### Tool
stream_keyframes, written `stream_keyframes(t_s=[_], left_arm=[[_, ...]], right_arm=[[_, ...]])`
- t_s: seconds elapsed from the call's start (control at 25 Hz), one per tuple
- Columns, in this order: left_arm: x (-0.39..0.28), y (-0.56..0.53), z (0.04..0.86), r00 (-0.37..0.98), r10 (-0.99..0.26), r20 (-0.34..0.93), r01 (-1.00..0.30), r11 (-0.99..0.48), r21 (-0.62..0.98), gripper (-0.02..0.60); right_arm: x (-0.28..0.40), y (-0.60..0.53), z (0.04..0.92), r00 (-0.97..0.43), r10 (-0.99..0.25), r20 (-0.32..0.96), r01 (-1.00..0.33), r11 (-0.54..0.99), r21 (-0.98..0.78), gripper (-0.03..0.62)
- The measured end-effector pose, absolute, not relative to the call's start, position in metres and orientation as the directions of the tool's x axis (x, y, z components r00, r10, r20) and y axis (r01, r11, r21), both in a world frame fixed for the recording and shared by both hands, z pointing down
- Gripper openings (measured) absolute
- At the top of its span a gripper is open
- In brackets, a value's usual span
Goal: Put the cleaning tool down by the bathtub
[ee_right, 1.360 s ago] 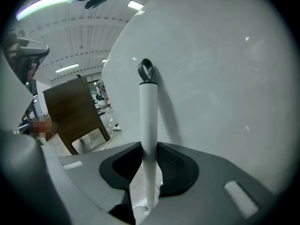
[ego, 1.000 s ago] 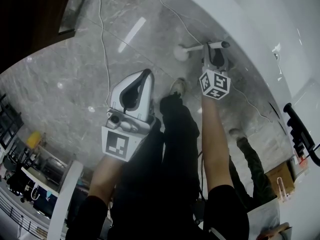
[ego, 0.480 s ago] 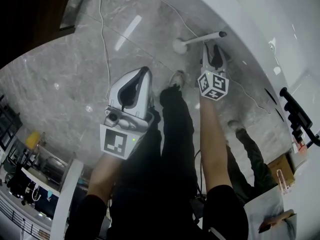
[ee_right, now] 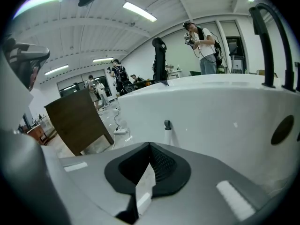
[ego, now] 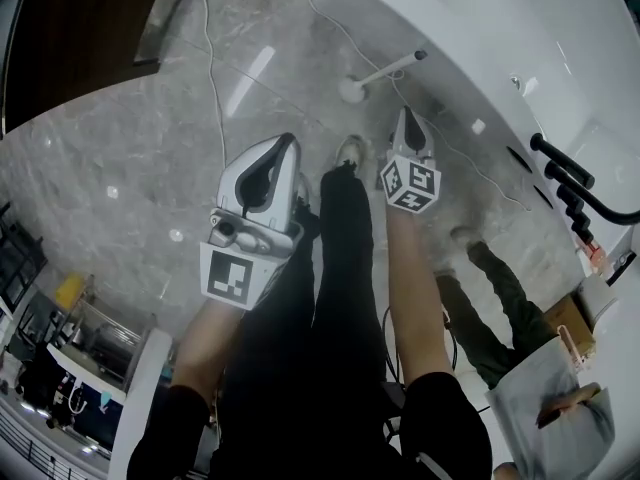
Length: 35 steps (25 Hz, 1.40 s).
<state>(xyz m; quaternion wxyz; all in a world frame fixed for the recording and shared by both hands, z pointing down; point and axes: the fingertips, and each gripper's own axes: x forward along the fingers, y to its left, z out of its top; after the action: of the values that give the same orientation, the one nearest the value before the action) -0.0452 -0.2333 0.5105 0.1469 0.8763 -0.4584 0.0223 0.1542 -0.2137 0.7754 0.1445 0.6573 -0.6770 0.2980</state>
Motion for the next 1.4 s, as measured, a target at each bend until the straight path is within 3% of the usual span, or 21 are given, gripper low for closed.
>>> stream_keyframes(t_s=[0.6, 1.4], left_arm=[[-0.048, -0.205, 0.357, 0.595, -0.8, 0.077, -0.792, -0.567, 0.226, 0.008], [-0.049, -0.141, 0.205, 0.616, -0.787, 0.01, -0.773, -0.602, 0.2, 0.008]], right_arm=[[0.137, -0.158, 0.6, -0.063, -0.802, 0.594, -0.96, -0.114, -0.256, -0.002], [0.118, -0.101, 0.303, -0.072, -0.938, 0.34, -0.966, -0.02, -0.259, -0.002]])
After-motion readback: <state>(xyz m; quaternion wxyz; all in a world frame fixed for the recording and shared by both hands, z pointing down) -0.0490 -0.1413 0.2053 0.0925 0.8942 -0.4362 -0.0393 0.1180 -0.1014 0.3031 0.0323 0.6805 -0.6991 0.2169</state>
